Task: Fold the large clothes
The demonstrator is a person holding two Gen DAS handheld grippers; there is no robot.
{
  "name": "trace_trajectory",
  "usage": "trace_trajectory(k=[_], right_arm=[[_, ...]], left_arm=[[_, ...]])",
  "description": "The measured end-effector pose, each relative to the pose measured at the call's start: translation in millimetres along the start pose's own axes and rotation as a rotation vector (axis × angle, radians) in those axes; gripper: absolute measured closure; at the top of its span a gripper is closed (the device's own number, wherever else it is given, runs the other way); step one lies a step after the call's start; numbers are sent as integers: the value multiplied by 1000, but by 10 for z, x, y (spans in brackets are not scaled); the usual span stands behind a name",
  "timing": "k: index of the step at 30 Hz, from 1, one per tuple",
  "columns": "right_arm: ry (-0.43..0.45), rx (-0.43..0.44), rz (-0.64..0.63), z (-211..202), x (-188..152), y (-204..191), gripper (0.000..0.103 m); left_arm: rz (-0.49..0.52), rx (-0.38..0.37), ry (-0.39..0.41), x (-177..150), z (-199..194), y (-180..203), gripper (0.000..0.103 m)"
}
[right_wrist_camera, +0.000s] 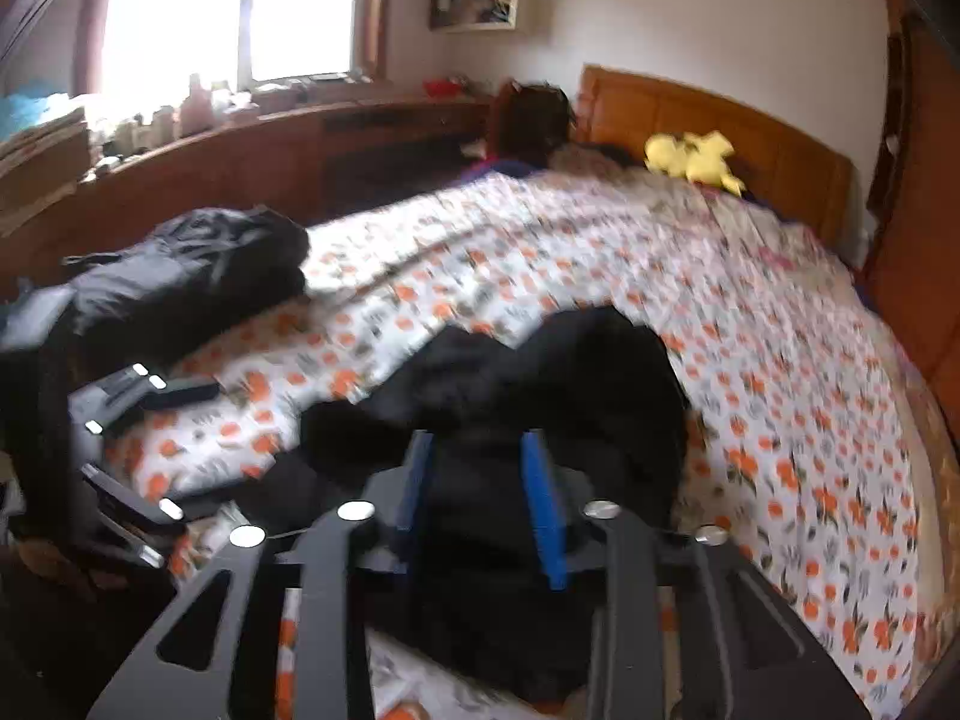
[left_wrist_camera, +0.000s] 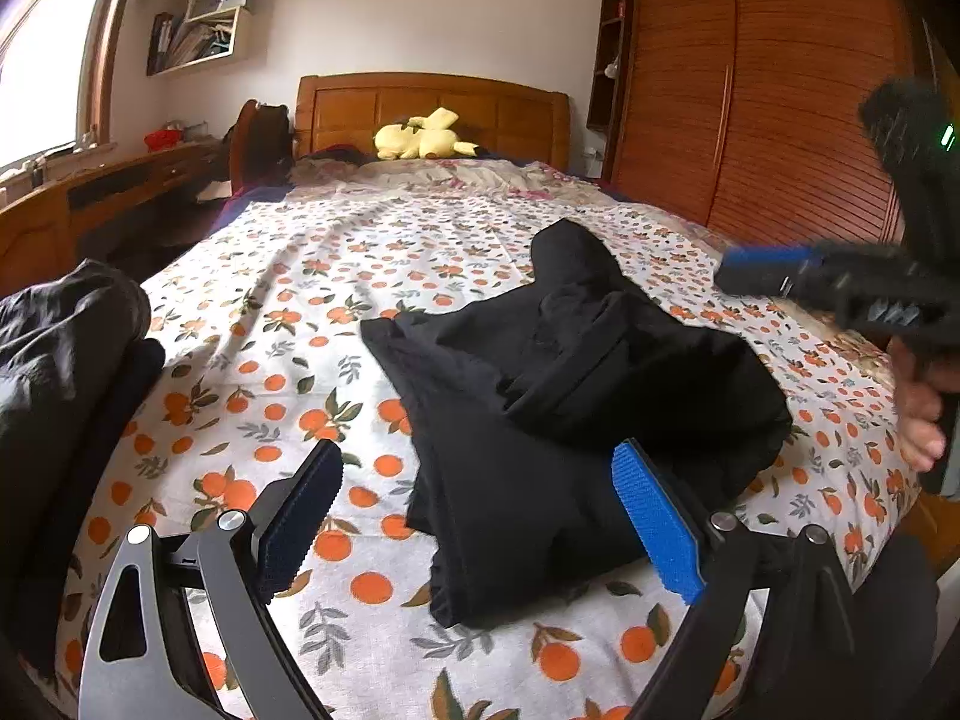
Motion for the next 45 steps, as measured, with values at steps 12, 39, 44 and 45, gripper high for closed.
trace_trajectory(k=[12,39,44,45], right_arm=[[-93,117,32,381,-554,-38,80],[27,128,48,86,-669,446,69],[45,149,59,71,-636,431,69],[51,153,59,69,-626,421,69]], left_arm=[[2,-40,14,160,136,230,10],[50,61,-169,81,689,464,99],[55,84,-106,242,467,500,100],[53,79,-92,274,418,508,100]])
Point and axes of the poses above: each gripper's, at about its wrist camera, not at the fingertips, and z roughly the way its jaws point, y to its right, x to its top, the point moved 5 cm from there along z, roughly the way its jaws point, and after that the axes turned 13 degrees about -x, right-handed, at the moved point
